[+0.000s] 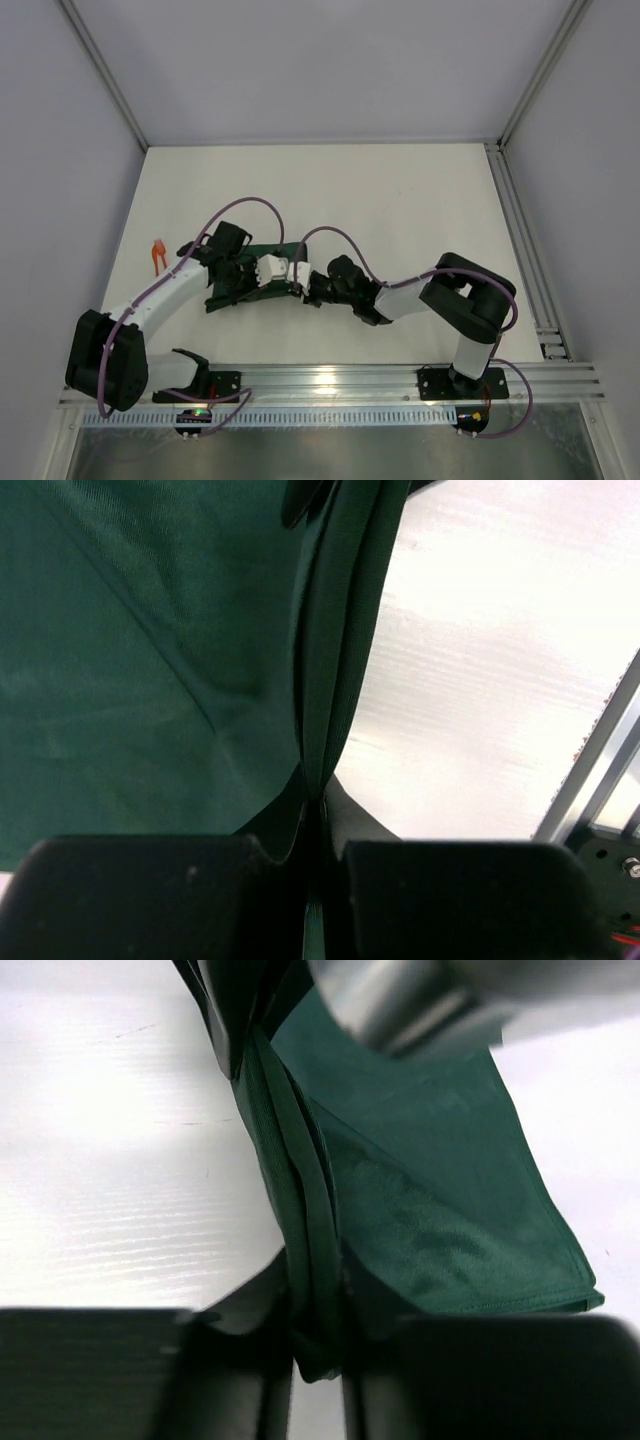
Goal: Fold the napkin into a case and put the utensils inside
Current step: Turn over the upper triangle folded napkin at the center of the board.
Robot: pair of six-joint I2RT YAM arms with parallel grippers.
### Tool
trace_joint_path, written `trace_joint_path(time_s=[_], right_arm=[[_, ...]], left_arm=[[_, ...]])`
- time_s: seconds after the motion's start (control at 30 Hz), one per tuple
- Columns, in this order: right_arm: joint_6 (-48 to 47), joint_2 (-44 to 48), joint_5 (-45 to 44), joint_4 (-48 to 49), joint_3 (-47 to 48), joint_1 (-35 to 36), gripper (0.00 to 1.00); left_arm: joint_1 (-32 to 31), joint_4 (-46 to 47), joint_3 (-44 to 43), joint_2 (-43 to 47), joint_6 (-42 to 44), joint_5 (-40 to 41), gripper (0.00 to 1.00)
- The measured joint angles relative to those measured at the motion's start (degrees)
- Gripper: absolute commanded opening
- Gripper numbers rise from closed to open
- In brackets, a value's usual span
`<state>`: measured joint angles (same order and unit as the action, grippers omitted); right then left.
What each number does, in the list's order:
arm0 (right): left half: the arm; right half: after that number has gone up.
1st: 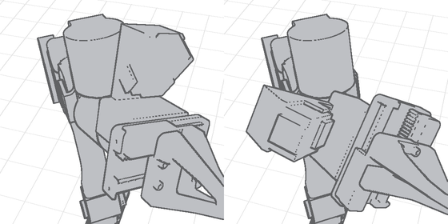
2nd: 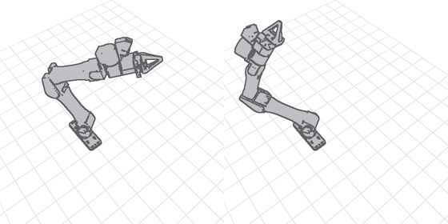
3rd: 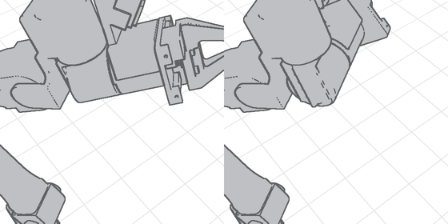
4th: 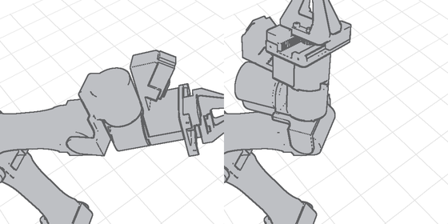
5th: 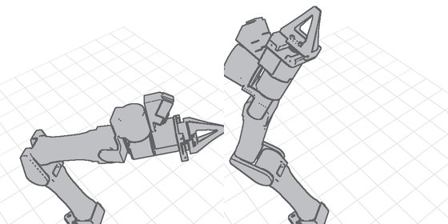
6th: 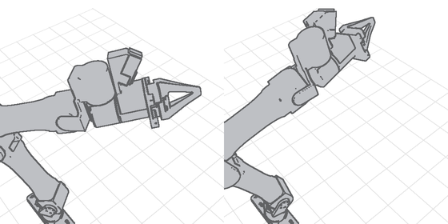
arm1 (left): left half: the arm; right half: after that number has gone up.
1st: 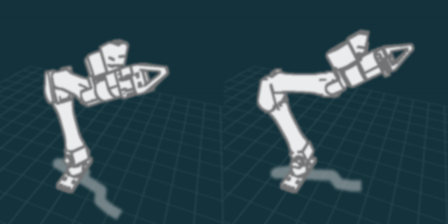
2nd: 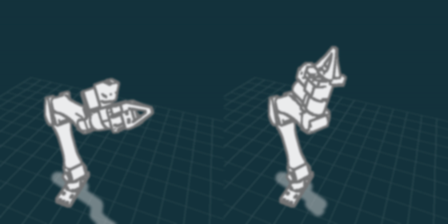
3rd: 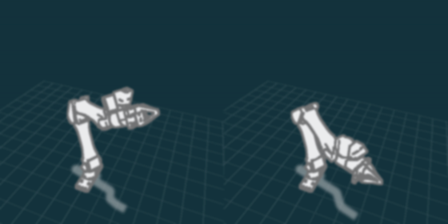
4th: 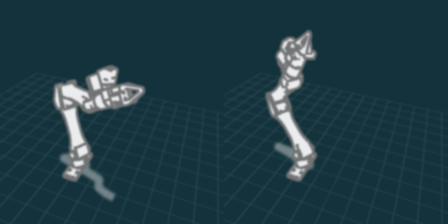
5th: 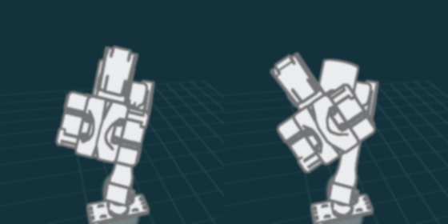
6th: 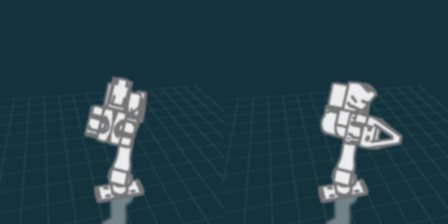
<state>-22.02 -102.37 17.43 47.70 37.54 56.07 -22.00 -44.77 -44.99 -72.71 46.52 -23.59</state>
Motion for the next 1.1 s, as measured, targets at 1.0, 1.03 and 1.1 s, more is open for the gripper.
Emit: trace_joint_path(time_s=[1.0, 1.03, 1.1], right_arm=[[3.1, 5.4, 7.8, -18.9, 4.2, -4.1, 0.04], [3.0, 5.4, 7.9, -19.2, 4.3, -4.1, 0.04], [2.9, 5.4, 7.9, -20.0, 4.5, -4.2, 0.04]], left_arm=[[3.6, 1.4, 9.9, 8.5, -4.2, 13.5, 0.12], [3.7, 1.4, 10.0, 8.6, -4.4, 13.6, 0.05], [3.8, 1.6, 10.0, 8.8, -4.7, 14.1, 0.0]])
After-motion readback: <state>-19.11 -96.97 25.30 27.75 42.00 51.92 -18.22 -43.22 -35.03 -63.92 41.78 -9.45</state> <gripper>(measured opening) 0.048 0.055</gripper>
